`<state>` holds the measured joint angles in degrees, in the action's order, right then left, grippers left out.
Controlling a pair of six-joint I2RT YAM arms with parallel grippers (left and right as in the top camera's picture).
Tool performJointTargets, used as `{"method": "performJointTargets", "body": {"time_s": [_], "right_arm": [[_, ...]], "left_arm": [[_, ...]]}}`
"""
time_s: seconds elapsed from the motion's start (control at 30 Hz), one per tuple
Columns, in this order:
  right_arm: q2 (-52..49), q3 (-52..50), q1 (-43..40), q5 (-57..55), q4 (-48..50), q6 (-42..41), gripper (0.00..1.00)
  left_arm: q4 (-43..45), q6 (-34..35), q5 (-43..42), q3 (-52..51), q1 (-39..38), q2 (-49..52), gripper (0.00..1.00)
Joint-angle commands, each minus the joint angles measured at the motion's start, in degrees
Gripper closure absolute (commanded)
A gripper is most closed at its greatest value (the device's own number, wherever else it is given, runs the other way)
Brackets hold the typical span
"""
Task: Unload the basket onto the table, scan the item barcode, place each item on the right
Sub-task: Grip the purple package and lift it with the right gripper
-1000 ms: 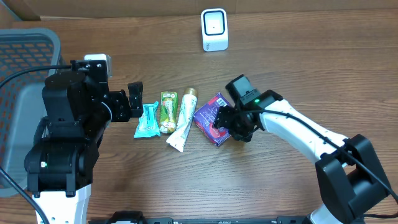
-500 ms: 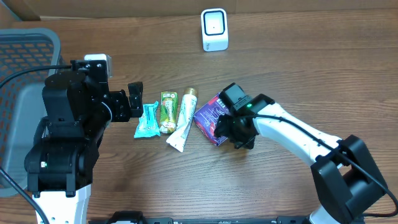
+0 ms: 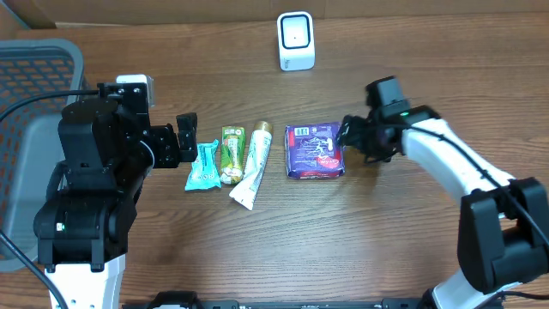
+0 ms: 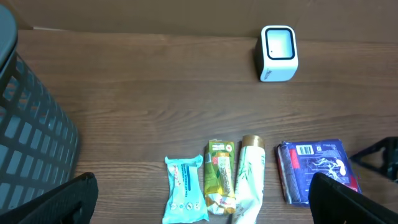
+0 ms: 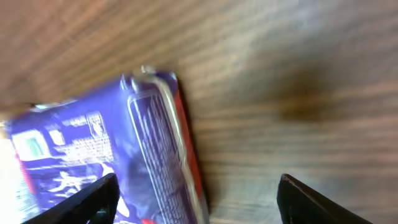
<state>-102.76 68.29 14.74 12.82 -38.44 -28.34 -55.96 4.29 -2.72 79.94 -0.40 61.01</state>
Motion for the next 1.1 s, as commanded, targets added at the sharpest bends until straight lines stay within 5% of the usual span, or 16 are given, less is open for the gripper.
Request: {"method": "performJointTargets", "body": {"time_s": [0.0, 0.2, 1.07], "right_arm": [[-0.22, 4.85, -3.04, 11.17, -0.87, 10.03, 0.13], [-0.22, 9.94, -4.39, 13.05, -7.21, 18.69, 0.00], [-13.38, 7.85, -3.89, 27.52, -7.34, 29.49, 0.09]], "left_arm": [[0.04, -0.48, 0.17, 0.85, 0.00, -0.28, 0.00], [0.04, -0.48, 0.17, 0.85, 0.00, -0.28, 0.00], [0.04, -0.48, 0.17, 0.85, 0.00, -0.28, 0.00]]}}
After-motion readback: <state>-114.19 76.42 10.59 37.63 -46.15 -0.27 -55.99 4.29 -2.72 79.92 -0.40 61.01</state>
